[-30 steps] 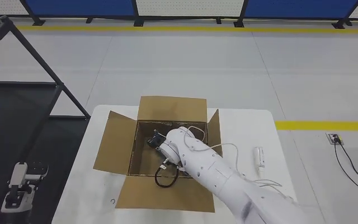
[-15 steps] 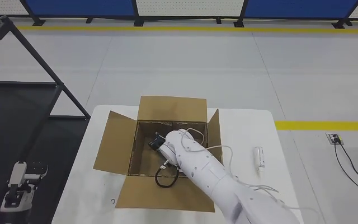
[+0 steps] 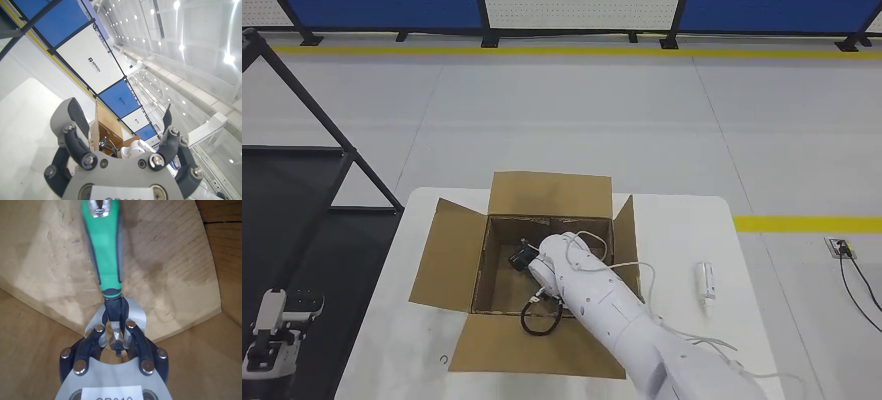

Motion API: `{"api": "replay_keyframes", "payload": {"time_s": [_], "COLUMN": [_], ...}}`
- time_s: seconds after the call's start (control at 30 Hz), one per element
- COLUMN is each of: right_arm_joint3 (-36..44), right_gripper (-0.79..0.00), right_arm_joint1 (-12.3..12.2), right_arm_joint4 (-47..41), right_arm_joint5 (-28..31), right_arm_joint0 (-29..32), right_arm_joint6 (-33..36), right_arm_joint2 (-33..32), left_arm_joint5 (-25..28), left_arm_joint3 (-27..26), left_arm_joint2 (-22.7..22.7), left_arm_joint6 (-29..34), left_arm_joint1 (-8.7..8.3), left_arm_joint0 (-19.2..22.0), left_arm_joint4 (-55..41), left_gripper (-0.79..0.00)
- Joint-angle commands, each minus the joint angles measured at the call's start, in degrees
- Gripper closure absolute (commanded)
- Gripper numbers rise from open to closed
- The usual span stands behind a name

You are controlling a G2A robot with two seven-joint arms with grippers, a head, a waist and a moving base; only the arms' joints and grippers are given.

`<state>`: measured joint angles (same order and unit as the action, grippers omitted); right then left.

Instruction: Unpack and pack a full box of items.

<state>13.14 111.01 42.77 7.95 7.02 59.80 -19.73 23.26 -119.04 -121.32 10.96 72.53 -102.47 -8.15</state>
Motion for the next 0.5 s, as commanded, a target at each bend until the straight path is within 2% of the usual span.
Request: {"api": "replay_keyframes", "payload": {"time_s": [0.0,0.17,0.47], "right_arm_joint3": [-0.4,-0.9,0.9], "right_gripper": [0.000,0.000,0.000], "right_arm_joint1": [0.1,0.1,-0.9], "right_arm_joint4": [-0.1,-1.3,-5.1], "right_arm_joint5": [0.1,1.5,7.5], "right_arm_joint0": [-0.4,-2.1,-6.2], "right_arm_joint6": [-0.3,-1.1,-1.7], "right_arm_joint2": [-0.3,-1.6,-5.0], "left_arm_joint5": [0.0,0.1,-0.1], "left_arm_joint3": [-0.1,-0.3,-0.4], "left_arm_joint2": [0.0,0.2,1.2], "left_arm_joint6": [0.0,0.0,0.4], "left_arm_joint1": [0.03,0.13,0.24], "left_arm_joint0": [0.0,0.0,0.6], "left_arm_joint4": [0.0,0.2,0.7], "left_gripper": [-0.785,-0.785,-0.785]}}
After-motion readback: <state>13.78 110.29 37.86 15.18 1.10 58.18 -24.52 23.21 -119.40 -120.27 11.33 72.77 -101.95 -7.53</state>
